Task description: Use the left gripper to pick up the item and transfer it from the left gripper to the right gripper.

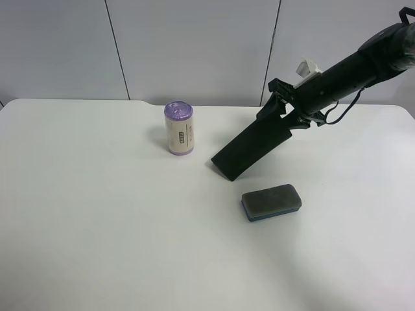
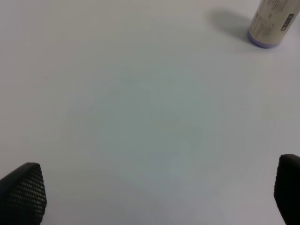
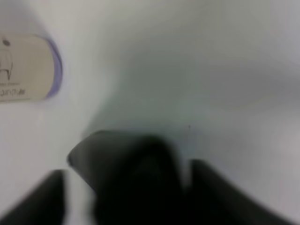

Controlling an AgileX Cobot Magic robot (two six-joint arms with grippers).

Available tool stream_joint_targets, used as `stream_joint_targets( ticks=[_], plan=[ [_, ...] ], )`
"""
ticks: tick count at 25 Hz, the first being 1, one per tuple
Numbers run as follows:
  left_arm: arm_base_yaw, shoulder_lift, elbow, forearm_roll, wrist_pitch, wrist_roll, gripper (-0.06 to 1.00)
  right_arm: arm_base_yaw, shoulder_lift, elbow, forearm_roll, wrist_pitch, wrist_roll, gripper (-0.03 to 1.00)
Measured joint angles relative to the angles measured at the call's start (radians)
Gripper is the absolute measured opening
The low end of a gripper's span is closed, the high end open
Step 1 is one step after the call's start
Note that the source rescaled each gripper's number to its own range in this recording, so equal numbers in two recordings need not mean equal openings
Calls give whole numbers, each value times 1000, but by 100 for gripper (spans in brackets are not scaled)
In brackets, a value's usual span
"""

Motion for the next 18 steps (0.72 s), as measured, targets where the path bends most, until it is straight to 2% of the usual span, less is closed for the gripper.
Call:
stream_joint_targets(
  ticks=[1, 4, 8, 18],
  plan=[
    [0, 0, 0, 0, 0, 0, 100, 0, 0, 0, 0, -7, 0, 82],
    [0, 0, 0, 0, 0, 0, 100, 0, 0, 0, 0, -10, 0, 96],
    [0, 0, 0, 0, 0, 0, 100, 0, 0, 0, 0, -10, 0, 100],
    [0, 0, 0, 0, 0, 0, 100, 0, -13, 0, -6, -4, 1, 100]
  ],
)
